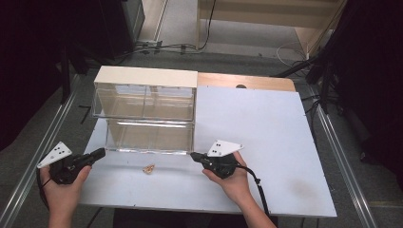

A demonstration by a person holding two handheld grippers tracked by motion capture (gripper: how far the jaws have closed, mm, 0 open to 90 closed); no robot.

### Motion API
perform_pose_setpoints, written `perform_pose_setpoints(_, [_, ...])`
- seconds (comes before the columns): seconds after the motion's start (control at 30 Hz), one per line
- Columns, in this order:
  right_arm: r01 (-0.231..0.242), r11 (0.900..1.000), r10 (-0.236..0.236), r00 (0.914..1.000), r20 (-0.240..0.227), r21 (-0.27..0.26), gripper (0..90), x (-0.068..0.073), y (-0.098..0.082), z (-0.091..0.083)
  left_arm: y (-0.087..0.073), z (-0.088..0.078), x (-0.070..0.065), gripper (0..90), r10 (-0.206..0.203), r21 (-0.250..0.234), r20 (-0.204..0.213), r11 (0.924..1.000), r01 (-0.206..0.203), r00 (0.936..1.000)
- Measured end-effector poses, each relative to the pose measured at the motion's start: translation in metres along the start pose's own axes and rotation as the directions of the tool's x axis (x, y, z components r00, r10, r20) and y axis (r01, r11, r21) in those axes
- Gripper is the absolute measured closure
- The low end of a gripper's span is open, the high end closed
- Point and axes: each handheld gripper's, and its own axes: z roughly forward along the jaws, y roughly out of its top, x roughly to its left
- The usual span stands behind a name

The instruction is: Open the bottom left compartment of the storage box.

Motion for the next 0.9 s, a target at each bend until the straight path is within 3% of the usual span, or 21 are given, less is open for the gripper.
perform_pose_setpoints(0.13, [-0.024, 1.0, 0.024, 0.9996, 0.015, 0.012, 88.4, -0.0045, -0.0037, 0.0005, 0.0003, 0.0002, 0.0003, 89.7, 0.003, 0.0, 0.0, 1.0, -0.003, 1.0])
perform_pose_setpoints(0.37, [0.012, 1.0, -0.013, 0.9998, 0.016, 0.022, 88.4, 0.0005, -0.004, 0.0048, 0.0004, 0.0002, 0.0003, 89.8, 0.002, 0.001, -0.001, 1.0, -0.002, 1.0])
perform_pose_setpoints(0.9, [0.015, 1.0, -0.015, 0.9995, 0.026, 0.014, 88.4, 0.0013, -0.0029, 0.0017, 0.0006, 0.0001, 0.0001, 89.9, 0.001, -0.003, 0.003, 1.0, -0.001, 1.0])
